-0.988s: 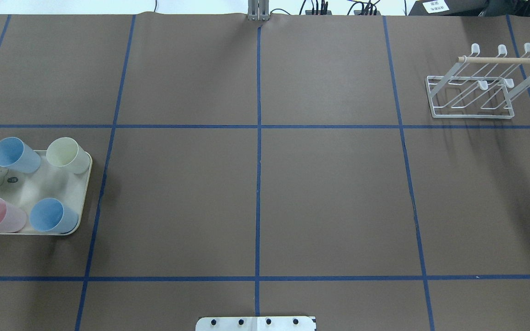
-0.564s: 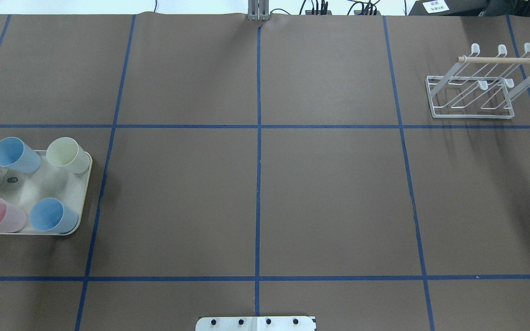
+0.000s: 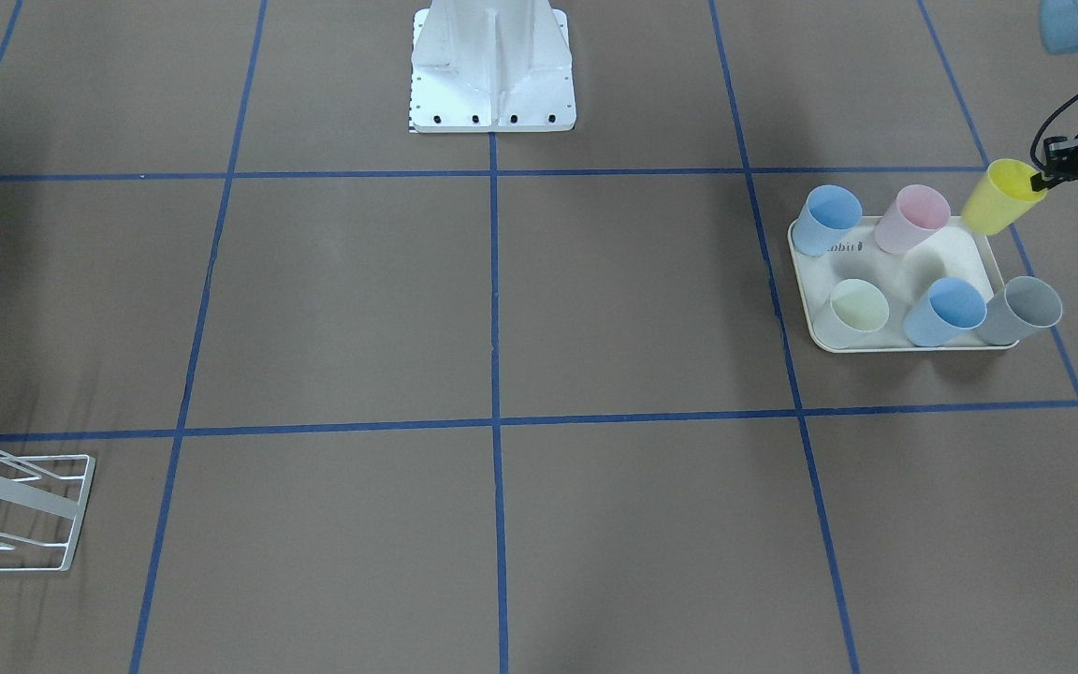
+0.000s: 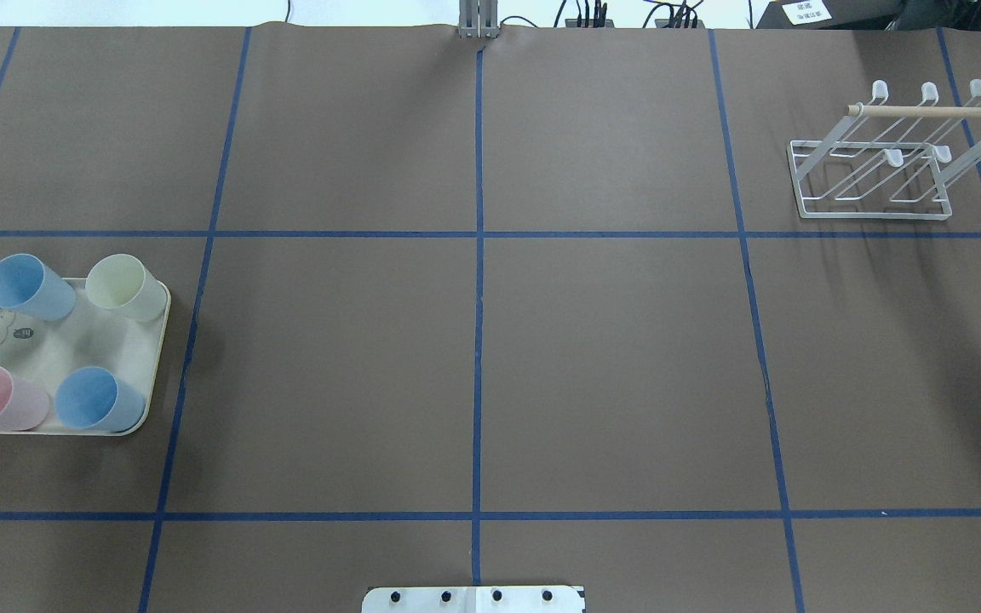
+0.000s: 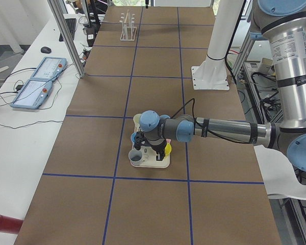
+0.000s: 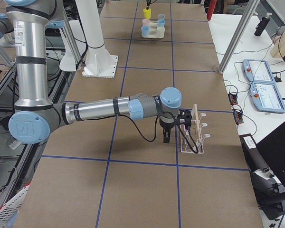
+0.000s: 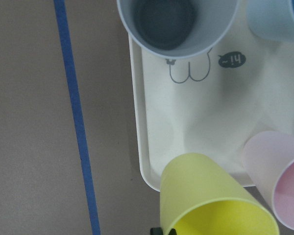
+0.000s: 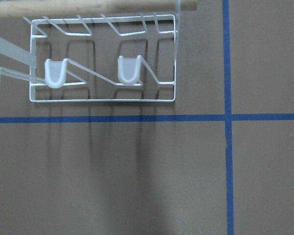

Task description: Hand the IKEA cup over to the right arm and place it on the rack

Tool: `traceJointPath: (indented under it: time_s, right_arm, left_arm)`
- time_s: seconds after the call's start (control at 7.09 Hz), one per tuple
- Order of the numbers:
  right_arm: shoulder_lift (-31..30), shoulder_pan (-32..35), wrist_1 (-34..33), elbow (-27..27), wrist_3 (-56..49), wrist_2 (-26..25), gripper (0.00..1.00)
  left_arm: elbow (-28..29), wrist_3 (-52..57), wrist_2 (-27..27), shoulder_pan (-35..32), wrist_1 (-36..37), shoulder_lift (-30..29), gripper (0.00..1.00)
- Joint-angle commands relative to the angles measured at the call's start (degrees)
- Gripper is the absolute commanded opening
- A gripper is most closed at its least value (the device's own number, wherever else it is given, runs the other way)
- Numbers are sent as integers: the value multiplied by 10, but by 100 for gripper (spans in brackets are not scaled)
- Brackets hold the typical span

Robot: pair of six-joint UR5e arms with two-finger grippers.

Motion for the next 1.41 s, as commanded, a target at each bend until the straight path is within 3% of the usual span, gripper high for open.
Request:
traceJointPath:
  time_s: [0.0, 0.28, 0.56, 0.85, 1.27]
  right_arm:
    - [9, -33, 75, -1, 0, 1, 100]
    - [8, -63, 193, -2, 0, -1, 100]
    - [5, -72, 237, -9, 0, -1, 100]
    - [17, -117, 310, -15, 11, -4, 100]
    - [63, -150, 323, -29, 104, -5, 100]
  left_arm:
    - [-44, -4, 2, -40, 55, -23, 0]
    - [-48, -40, 2, -53, 70, -69, 0]
    - [-53, -117, -5, -53, 76, -127, 0]
    - [-50, -224, -55, -50, 74, -178, 0]
    - [-47, -319, -56, -10, 67, -243, 0]
